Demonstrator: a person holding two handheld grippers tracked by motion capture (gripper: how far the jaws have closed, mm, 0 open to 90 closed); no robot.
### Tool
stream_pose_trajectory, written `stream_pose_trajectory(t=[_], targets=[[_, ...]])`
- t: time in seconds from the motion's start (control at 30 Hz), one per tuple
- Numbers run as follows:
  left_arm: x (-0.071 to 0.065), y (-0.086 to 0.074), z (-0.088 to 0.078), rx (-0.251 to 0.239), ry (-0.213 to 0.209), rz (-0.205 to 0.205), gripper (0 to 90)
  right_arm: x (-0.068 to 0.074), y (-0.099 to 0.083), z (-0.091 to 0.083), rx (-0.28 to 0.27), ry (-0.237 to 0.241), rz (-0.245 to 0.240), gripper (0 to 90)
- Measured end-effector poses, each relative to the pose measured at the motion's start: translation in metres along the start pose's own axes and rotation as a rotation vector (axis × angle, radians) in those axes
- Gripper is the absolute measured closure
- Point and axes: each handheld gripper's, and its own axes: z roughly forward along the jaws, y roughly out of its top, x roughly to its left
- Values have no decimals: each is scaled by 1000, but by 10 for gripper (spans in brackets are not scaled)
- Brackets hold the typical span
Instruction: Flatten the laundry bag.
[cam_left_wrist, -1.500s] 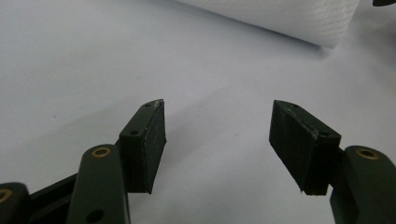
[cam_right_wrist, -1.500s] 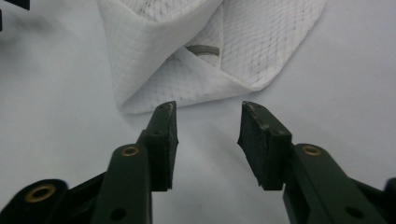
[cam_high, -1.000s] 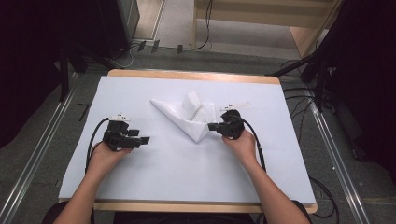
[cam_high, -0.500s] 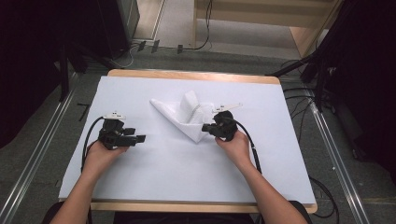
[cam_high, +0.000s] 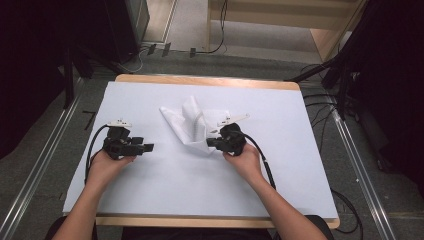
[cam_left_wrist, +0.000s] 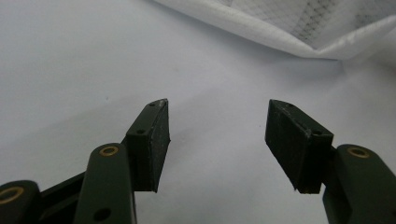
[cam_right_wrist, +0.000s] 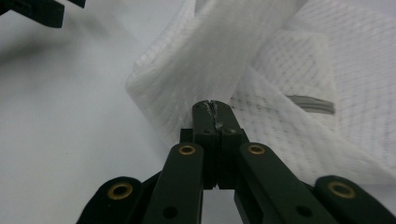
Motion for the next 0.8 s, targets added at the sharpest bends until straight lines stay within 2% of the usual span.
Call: stream_pose_trajectory(t=[0.13,0.27,0.3,0.53,0.7,0.8], targets=[[1,0,-2,-11,4,-2,406,8,-1,7,32,17,-19,900],[1,0,-2,-13,9,-7,401,14,-1,9,40,31,-37,900],[1,1,-1,-13,12,3,396,15,-1,9,39,27,-41,900],[4,4,8,-7,4,13,370,11,-1,4,31,23,-29,852],[6,7,13,-7,9,16,365,8,-5,1,43,6,-26,803],[6,10,18,-5,11,32,362,7,-9,0,52,-1,-13,778]])
